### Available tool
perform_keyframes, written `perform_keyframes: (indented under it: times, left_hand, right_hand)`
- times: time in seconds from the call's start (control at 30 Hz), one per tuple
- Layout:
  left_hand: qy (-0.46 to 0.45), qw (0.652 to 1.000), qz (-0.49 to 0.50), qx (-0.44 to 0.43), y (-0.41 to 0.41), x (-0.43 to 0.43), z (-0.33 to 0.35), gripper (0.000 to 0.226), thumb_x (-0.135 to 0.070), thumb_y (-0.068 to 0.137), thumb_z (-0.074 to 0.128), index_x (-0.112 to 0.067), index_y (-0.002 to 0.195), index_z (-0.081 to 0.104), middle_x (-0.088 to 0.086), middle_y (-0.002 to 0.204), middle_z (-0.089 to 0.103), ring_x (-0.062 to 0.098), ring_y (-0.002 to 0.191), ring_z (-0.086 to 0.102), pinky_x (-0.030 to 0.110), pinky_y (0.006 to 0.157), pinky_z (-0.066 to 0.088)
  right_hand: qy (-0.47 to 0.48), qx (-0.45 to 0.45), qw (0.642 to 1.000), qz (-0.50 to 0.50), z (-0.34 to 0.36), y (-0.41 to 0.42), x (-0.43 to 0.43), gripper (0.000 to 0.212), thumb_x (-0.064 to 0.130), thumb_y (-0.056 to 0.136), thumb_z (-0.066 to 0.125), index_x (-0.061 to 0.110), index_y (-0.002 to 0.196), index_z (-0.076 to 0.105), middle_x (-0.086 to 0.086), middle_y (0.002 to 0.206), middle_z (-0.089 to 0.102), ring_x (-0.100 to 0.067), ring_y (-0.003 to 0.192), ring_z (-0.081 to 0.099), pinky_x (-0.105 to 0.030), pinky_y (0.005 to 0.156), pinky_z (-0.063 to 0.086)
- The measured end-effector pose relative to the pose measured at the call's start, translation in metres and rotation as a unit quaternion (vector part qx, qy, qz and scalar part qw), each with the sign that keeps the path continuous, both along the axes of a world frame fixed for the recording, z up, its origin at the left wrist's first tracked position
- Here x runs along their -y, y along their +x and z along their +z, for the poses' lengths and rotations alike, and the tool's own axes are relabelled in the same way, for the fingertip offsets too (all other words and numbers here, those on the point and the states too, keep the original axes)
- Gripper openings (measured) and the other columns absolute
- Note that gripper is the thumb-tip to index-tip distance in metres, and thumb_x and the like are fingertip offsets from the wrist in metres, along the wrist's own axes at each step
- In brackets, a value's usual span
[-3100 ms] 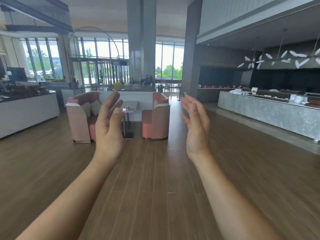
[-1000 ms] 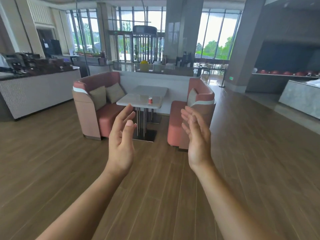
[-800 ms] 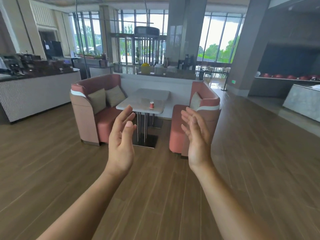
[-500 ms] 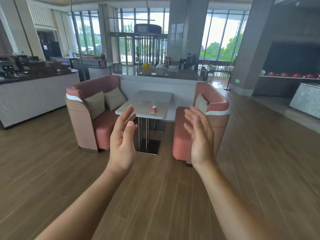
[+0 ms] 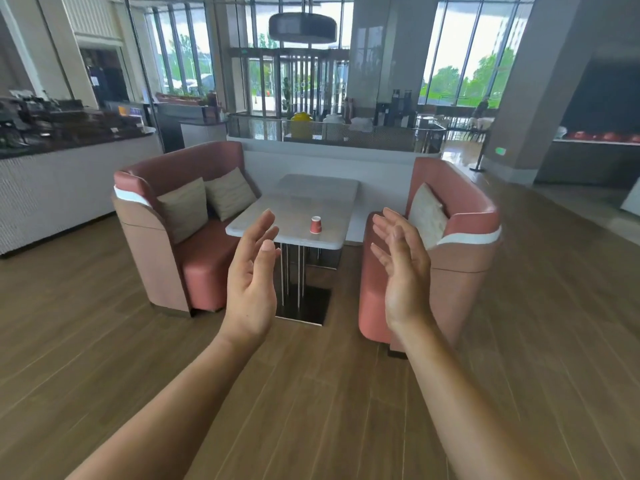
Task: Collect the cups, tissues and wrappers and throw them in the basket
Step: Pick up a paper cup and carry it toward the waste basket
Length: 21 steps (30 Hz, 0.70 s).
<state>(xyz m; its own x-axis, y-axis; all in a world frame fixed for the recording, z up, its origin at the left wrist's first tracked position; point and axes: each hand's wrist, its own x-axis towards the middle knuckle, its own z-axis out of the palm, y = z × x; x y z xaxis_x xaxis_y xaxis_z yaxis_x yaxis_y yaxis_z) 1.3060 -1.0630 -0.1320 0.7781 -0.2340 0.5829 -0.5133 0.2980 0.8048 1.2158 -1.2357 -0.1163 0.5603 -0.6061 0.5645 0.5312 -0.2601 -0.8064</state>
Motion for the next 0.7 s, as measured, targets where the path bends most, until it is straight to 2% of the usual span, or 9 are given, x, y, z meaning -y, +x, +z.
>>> perform_keyframes:
  times: [0.2,0.33,0.53,0.63,0.7]
  left_hand:
    - [0.016,0.999,0.029,-0.014,0.107,0.084,0.002,0.047,-0.038,0.107,0.040,-0.028,0.151,0.049,-0.019,0.149,0.056,0.001,0.140,0.053,0.041,0.120,0.044]
    - [0.007,0.999,0.031,-0.020,0.164,0.128,0.001,0.046,-0.035,0.106,0.041,-0.026,0.150,0.049,-0.021,0.146,0.057,0.003,0.140,0.054,0.039,0.119,0.046]
    - [-0.007,0.999,0.024,-0.038,0.249,0.187,-0.010,0.042,-0.033,0.105,0.040,-0.028,0.146,0.051,-0.023,0.143,0.058,0.006,0.139,0.056,0.045,0.117,0.047]
    - [-0.007,0.999,0.022,-0.043,0.297,0.212,-0.018,0.044,-0.039,0.104,0.042,-0.028,0.146,0.051,-0.020,0.145,0.058,0.008,0.140,0.055,0.046,0.117,0.047]
    - [-0.010,0.999,0.018,-0.043,0.333,0.228,-0.020,0.048,-0.042,0.103,0.043,-0.026,0.147,0.050,-0.018,0.146,0.057,0.010,0.140,0.055,0.047,0.117,0.047]
  right_hand:
    - [0.007,-0.021,1.000,0.008,0.002,0.115,0.092,0.046,0.062,0.093,0.051,0.037,0.130,0.061,0.008,0.138,0.066,-0.012,0.136,0.058,-0.052,0.120,0.041]
    - [0.015,-0.024,0.999,0.015,0.001,0.173,0.133,0.046,0.059,0.092,0.052,0.035,0.130,0.061,0.007,0.136,0.067,-0.011,0.134,0.059,-0.051,0.118,0.044]
    - [0.010,-0.042,0.999,0.006,-0.013,0.255,0.189,0.041,0.058,0.093,0.052,0.039,0.128,0.061,0.010,0.134,0.067,-0.011,0.134,0.060,-0.050,0.116,0.046]
    - [0.020,-0.059,0.998,0.009,-0.023,0.303,0.213,0.037,0.053,0.097,0.051,0.037,0.130,0.060,0.007,0.136,0.066,-0.010,0.134,0.059,-0.048,0.115,0.047]
    - [0.022,-0.065,0.998,0.007,-0.026,0.336,0.227,0.042,0.057,0.095,0.052,0.036,0.130,0.060,0.005,0.138,0.066,-0.010,0.134,0.059,-0.045,0.115,0.048]
